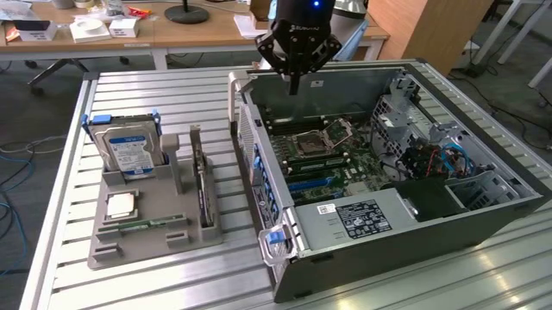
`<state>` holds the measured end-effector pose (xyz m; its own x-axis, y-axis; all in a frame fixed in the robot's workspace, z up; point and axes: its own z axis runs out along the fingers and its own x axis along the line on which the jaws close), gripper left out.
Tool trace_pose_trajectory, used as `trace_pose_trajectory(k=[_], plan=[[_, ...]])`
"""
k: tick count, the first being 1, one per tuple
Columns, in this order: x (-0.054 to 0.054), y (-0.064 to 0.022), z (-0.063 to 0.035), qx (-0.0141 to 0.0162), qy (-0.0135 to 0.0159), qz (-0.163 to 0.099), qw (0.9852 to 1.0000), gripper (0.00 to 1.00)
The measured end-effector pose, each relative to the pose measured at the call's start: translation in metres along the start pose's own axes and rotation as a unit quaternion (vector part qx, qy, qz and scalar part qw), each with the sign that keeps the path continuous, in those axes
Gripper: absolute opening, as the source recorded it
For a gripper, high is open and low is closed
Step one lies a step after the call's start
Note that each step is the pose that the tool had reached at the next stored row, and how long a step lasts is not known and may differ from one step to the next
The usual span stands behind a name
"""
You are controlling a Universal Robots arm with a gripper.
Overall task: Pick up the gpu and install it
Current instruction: 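Reach for the gpu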
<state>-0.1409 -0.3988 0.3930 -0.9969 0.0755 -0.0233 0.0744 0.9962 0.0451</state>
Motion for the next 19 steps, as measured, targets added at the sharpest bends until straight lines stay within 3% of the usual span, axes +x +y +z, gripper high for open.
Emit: trace_pose_trajectory(k=[19], plan=[[0.057, -0.0051, 0.0008, 0.0001, 0.0000, 0.001, 1.0000, 0.10]])
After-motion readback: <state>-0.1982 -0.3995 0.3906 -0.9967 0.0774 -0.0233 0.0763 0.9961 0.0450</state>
